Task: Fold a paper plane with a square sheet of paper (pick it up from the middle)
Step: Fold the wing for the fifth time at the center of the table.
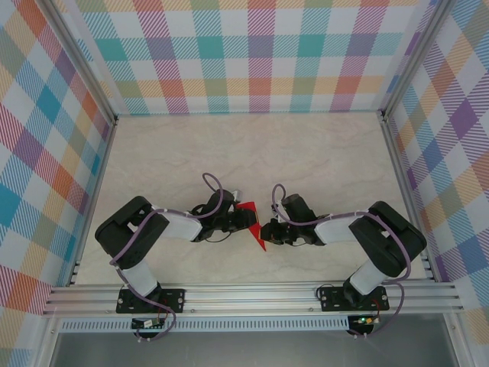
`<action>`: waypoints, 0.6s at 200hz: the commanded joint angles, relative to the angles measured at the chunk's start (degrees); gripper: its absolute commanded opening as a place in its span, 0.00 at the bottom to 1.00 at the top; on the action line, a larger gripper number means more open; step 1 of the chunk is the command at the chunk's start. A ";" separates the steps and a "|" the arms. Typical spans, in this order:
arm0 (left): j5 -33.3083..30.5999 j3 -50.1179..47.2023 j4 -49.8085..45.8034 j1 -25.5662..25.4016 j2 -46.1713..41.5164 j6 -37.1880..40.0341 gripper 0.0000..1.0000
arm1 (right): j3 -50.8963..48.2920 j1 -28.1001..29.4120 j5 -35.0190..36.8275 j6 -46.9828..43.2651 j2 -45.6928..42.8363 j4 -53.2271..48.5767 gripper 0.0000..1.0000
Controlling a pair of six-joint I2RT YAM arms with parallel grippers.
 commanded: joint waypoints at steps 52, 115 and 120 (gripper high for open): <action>0.39 1.73 -2.91 -0.60 4.44 0.79 0.30 | 0.19 1.29 4.36 -1.48 -2.74 -12.69 0.17; 1.14 2.44 -3.17 -0.63 4.99 0.78 0.30 | 1.90 2.98 5.42 -3.05 -2.75 -16.93 0.18; 1.23 2.43 -3.16 -0.62 5.02 0.78 0.30 | 2.16 3.15 6.06 -2.98 -2.36 -17.92 0.18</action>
